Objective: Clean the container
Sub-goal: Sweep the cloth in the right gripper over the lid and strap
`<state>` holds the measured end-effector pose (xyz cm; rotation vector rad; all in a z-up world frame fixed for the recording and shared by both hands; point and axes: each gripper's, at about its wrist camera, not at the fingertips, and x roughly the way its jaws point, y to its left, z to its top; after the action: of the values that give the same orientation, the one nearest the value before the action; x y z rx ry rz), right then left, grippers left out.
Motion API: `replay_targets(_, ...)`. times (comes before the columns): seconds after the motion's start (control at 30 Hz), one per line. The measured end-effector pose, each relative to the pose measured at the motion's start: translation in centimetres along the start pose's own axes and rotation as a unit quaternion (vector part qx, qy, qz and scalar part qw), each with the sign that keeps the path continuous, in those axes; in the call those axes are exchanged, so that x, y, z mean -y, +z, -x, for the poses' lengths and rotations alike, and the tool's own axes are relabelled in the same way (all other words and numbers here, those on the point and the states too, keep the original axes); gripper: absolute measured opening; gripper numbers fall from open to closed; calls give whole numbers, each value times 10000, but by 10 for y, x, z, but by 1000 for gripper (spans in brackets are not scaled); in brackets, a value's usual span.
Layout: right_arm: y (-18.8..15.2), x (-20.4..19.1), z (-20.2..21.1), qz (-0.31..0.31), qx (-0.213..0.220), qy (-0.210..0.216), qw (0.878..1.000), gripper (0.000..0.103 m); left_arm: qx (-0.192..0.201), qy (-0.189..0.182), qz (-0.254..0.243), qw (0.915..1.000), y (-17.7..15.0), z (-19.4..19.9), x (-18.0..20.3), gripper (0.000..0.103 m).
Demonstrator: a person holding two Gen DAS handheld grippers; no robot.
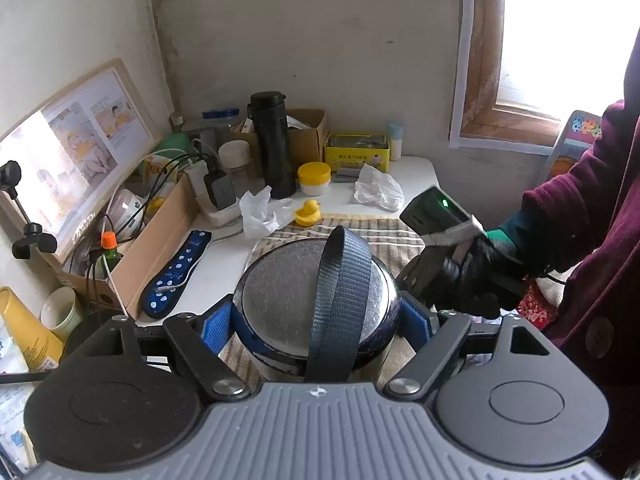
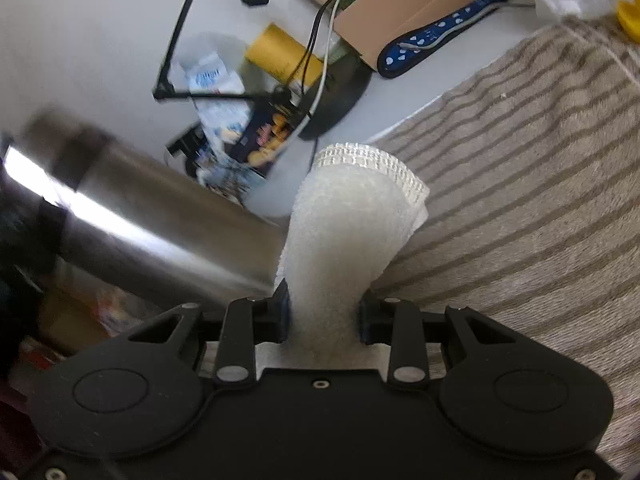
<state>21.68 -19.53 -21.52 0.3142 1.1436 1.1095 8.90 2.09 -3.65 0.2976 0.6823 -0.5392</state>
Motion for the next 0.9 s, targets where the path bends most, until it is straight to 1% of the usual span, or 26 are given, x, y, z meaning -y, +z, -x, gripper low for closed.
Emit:
replay_targets(0.07,-4,-10,-9,563,-180,-386,9975,30,-21,34,52,10000,1,-2,0,83)
replay_targets(0.1,-6,-13,-11,756,-190,-488,9958,30,-63,86,125,9999,3,-3,-1,83)
replay_targets(0.2,-5,-13,-11,761,-190,-533,9955,30,-253,368,384,9983,7,-5,3,84)
replay_targets(0.27,-4,-12,-11,759,-189,-541,9955,30,-388,622,640,9953,8,-8,9,84)
replay_targets(0.37,-3,-8,-11,543,-142,-478,9973,31,-472,1049,1201,9861,10,-9,16,84)
replay_targets(0.43,-5,-9,-12,424,-98,-439,9981,31,-499,1330,1579,9772,11,-11,20,84)
replay_targets(0.47,-5,-9,-12,388,-79,-417,9983,31,-466,1459,1828,9712,11,-11,20,84)
replay_targets(0.5,-6,-10,-11,363,-66,-392,9985,31,-433,1525,2006,9668,11,-12,21,84)
replay_targets(0.53,-6,-11,-10,340,-54,-366,9987,31,-410,1558,2057,9653,10,-12,22,84)
replay_targets(0.57,-6,-12,-10,302,-47,-341,9990,31,-411,1574,1936,9675,9,-12,23,84)
replay_targets(0.63,-5,-13,-9,219,-35,-291,9993,31,-479,1478,1420,9776,7,-11,26,83)
replay_targets(0.67,-4,-12,-6,140,-14,-204,9997,31,-467,1354,1250,9818,6,-10,24,83)
replay_targets(0.77,1,-4,6,-327,163,328,9988,31,-367,774,636,9943,1,-4,10,83)
replay_targets(0.83,6,0,14,-615,307,688,9953,31,-322,256,143,9991,0,-3,-4,83)
replay_targets(0.87,9,1,19,-759,384,895,9924,31,-312,13,-109,9995,0,-3,-9,83)
replay_targets(0.9,12,2,23,-907,468,1115,9885,31,-310,-170,-240,9991,0,-4,-13,83)
